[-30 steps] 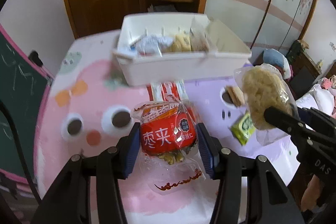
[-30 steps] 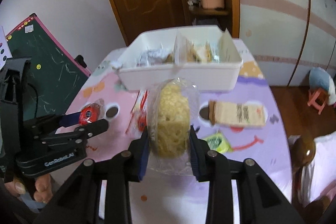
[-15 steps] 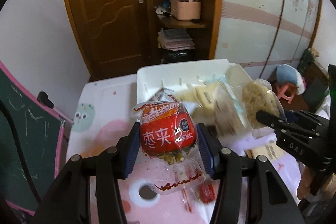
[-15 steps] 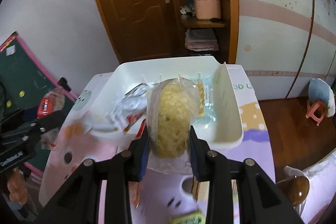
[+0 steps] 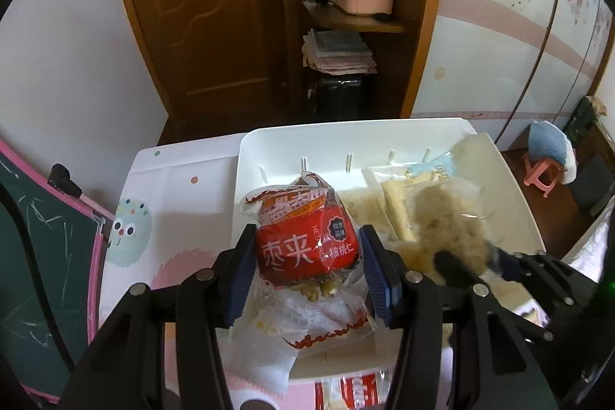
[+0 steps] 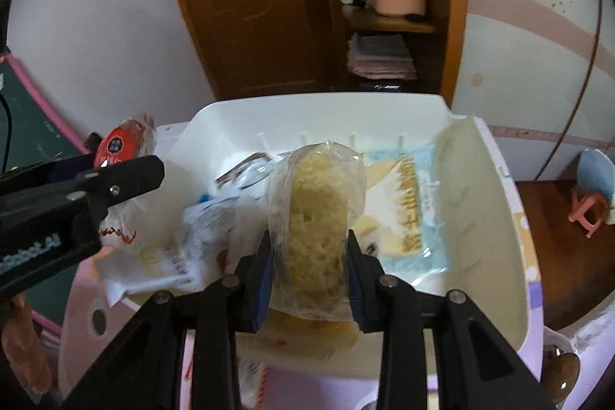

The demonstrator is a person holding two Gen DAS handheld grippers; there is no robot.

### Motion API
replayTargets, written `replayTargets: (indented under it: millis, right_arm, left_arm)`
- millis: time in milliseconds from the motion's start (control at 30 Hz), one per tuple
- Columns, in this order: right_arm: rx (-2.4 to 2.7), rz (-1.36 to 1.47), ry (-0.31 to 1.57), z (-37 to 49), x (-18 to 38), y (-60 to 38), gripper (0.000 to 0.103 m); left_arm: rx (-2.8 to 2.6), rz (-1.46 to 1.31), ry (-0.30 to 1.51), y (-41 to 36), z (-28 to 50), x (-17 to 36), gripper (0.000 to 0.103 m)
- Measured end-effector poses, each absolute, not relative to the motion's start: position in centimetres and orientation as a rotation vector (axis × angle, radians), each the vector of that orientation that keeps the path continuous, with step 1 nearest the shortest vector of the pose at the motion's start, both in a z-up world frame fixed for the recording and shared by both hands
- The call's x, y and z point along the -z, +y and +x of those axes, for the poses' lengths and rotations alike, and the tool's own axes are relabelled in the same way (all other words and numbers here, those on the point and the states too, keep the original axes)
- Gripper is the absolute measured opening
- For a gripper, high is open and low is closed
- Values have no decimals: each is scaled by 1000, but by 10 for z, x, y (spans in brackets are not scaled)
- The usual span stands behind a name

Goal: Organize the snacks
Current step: 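Lift both snacks over the white basket and release them inside, then withdraw both tools from the basket toward the remaining snacks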

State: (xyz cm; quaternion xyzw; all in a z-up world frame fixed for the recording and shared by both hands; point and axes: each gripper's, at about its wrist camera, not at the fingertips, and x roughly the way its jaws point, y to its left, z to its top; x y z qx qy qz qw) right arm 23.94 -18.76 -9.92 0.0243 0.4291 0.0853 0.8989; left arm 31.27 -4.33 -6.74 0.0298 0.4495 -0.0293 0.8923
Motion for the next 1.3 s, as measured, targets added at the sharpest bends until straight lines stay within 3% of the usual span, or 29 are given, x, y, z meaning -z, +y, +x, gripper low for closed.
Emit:
replayTargets:
  millis: [200, 433, 600, 967, 1300]
  right_arm:
    - [-76, 1, 871, 244, 100, -203, 34]
    - [-18, -4, 909, 238, 105, -218, 42]
    - [-20, 21, 857, 228, 93, -225, 54]
    - [-23, 60, 817, 196, 48, -237, 55]
    - [22, -34, 654, 138, -49, -243, 55]
  left_arm:
    - [53, 65, 941, -56, 332, 75, 51]
    - [52, 42, 928, -59, 333, 79, 80]
    - [65, 42, 915, -56, 320, 76, 81]
    - [82, -1, 875, -37, 270, 31, 81]
    - [87, 15, 742, -30, 200, -53, 87]
